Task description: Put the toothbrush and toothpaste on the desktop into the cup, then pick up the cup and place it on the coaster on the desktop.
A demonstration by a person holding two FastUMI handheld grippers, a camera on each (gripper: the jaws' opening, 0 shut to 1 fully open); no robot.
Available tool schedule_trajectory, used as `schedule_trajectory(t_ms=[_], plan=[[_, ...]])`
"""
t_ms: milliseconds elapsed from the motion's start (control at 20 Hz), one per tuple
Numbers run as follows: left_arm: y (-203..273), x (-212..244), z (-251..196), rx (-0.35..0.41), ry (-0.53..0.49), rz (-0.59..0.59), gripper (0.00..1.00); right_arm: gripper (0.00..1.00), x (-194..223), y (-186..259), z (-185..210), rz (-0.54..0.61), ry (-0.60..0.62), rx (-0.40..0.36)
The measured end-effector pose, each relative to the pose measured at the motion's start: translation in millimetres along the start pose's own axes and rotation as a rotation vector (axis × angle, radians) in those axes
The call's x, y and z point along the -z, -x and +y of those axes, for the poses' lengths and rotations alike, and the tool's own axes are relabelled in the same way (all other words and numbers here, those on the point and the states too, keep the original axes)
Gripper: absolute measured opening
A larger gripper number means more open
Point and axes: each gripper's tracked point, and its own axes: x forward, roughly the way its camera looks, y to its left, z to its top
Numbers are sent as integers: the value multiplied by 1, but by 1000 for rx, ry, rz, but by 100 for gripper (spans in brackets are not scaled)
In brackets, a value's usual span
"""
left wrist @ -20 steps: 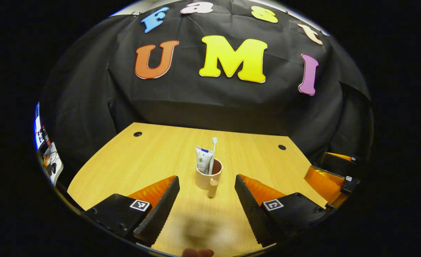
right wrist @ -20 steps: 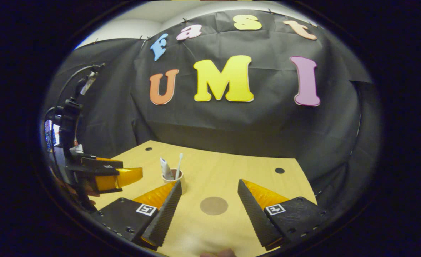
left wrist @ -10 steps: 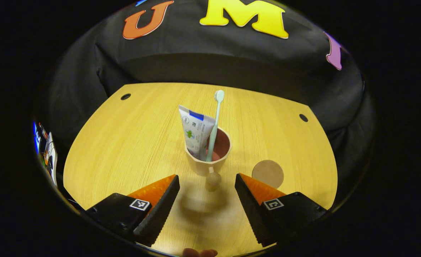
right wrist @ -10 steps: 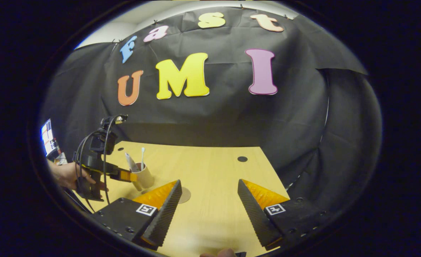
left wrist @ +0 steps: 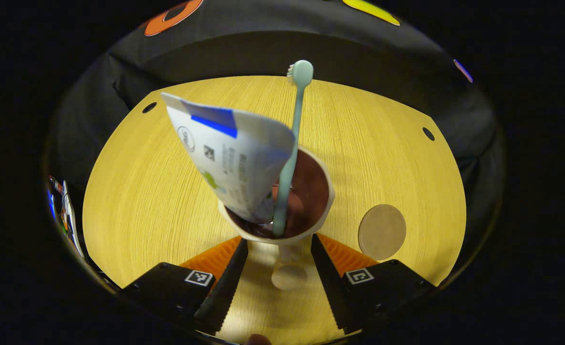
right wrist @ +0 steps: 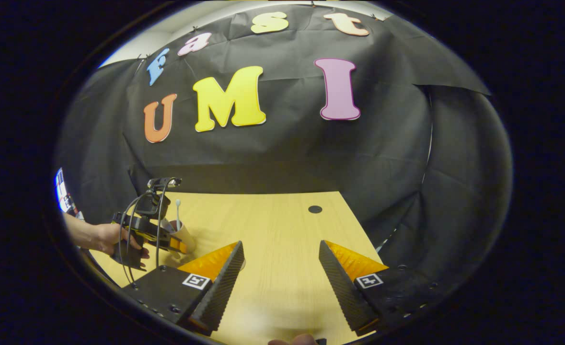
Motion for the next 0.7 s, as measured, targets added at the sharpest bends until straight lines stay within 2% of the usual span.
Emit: schedule_trajectory(t_ms=[50, 200, 250, 350, 500, 700], plan=[[1, 0, 3, -17, -7, 10, 73, 94, 0, -2, 1, 4, 2, 0], [3, 7, 3, -11, -2, 72, 55, 95, 3, -6, 4, 18, 1, -4], [4, 9, 2, -2, 3, 95, 45, 95, 4, -6, 4, 19, -1, -5], [8, 8, 1, 1, -8, 109, 32, 95, 5, -6, 3, 22, -7, -4], [16, 2, 1, 4, -32, 117, 31, 95, 7, -5, 3, 28, -12, -5], [29, -10, -2, 14, -6, 87, 28, 94, 10, -4, 4, 33, -6, -7]])
